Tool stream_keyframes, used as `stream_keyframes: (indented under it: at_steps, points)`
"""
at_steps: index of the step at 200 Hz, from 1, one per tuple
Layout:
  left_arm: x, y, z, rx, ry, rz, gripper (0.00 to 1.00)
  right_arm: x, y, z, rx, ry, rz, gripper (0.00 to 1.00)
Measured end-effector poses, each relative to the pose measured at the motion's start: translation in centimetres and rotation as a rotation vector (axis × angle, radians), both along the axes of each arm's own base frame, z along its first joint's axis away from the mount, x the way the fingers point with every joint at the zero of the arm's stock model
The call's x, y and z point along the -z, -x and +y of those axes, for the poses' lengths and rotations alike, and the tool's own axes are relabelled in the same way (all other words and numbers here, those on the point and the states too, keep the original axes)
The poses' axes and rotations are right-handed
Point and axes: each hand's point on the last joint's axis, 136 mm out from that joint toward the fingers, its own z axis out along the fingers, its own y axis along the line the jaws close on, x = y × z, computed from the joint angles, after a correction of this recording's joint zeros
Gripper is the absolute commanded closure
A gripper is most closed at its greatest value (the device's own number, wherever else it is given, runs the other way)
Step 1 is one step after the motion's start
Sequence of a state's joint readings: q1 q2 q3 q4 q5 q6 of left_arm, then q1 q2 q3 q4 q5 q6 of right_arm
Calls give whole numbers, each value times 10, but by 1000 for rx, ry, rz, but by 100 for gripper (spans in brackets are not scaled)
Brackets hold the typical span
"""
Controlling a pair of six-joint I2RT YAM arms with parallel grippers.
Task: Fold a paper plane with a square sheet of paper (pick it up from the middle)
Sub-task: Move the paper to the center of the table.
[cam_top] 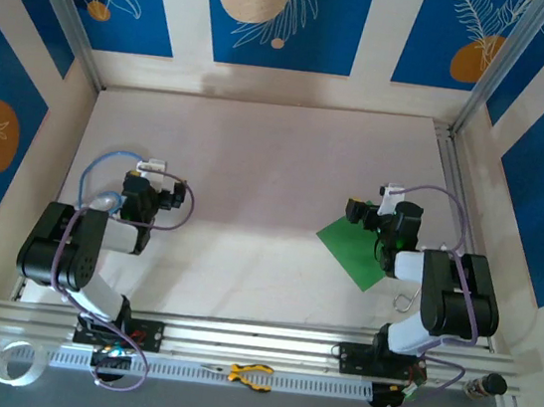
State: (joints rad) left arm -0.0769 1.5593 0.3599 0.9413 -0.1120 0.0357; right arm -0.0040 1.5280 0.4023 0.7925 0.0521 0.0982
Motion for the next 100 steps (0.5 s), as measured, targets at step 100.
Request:
stream_keyframes:
  at_steps: [100]
  points:
    - [0, 0, 0, 0, 0, 1, 0, 0, 0, -4, 3, -13, 1, 1]
